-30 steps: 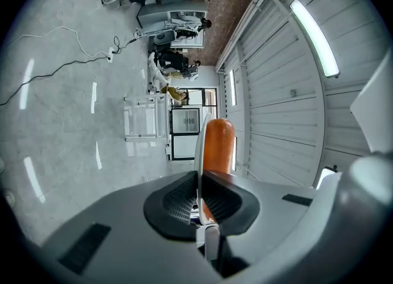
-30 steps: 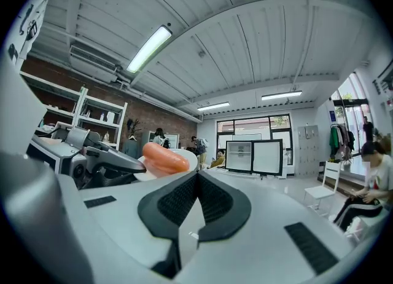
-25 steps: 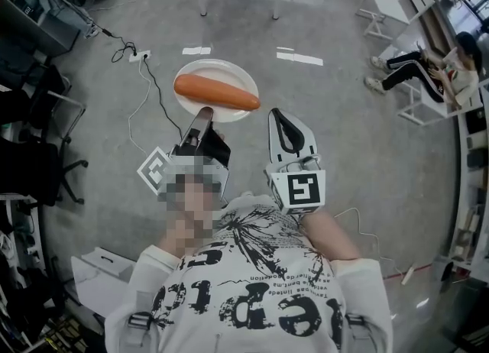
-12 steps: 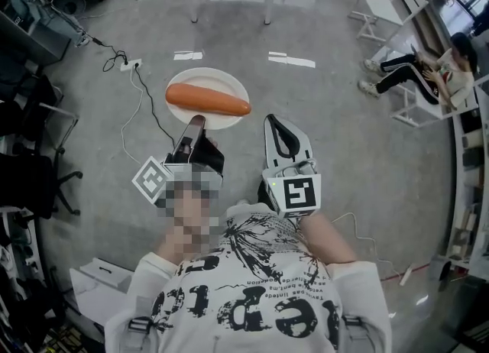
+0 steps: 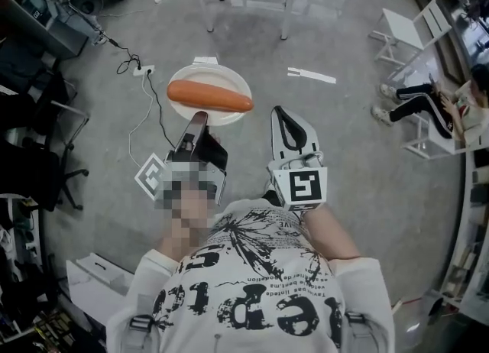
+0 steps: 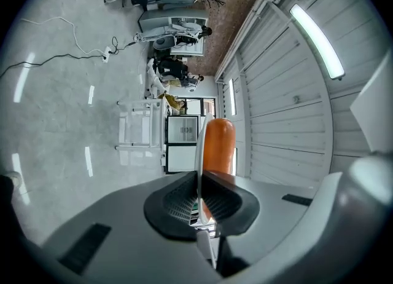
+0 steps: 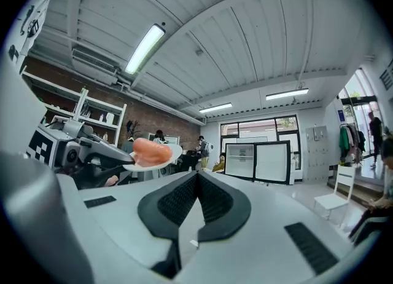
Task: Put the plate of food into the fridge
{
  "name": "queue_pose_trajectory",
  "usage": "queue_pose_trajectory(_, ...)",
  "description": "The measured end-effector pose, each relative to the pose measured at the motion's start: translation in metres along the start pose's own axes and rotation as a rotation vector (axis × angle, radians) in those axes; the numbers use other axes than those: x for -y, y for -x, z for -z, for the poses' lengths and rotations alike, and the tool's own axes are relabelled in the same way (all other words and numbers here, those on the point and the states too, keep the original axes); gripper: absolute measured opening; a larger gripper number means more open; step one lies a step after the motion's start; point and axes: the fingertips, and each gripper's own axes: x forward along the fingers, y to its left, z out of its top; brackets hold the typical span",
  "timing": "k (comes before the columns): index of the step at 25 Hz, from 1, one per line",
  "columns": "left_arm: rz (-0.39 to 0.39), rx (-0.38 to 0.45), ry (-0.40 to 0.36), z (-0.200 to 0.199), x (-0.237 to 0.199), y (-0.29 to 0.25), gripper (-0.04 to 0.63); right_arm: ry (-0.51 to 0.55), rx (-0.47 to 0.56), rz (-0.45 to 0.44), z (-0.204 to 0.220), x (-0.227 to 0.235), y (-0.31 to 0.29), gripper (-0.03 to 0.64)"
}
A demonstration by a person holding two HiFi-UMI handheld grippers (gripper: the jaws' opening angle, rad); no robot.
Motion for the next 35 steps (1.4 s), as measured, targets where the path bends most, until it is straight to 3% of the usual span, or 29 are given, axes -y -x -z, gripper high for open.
queue_pose_trajectory(7,0.030,0.035,0.018,0.017,0.004,-0.068,0.021,0.018,0.005,-0.069,-0.001,0.057,-0.041,0.000)
queue_pose_trajectory(13,0.001,0.045,-0.035,0.009,-0.008,-0.106,0.021,0.006,0.004,-0.069,0.011,0.084,-0.074,0.000)
queue_pose_trajectory(17,0.015,0.008,-0.033,-0.010,-0.013,-0.143,0.021,0.031,-0.004,-0.032,0.013,0.093,-0.109,0.000)
queue_pose_trajectory(23,0.025,-0.033,0.031,-0.045,-0.030,-0.206,0.021,0.018,-0.006,0.030,0.014,0.114,-0.172,0.000)
queue_pose_trajectory(30,0.076,-0.077,-0.013,-0.128,0.000,-0.304,0.021,0.035,0.020,0.094,-0.020,0.132,-0.289,0.000)
queue_pose_trajectory(35,0.110,-0.107,-0.026,-0.143,-0.013,-0.317,0.021,0.020,0.047,0.094,-0.001,0.126,-0.310,0.000)
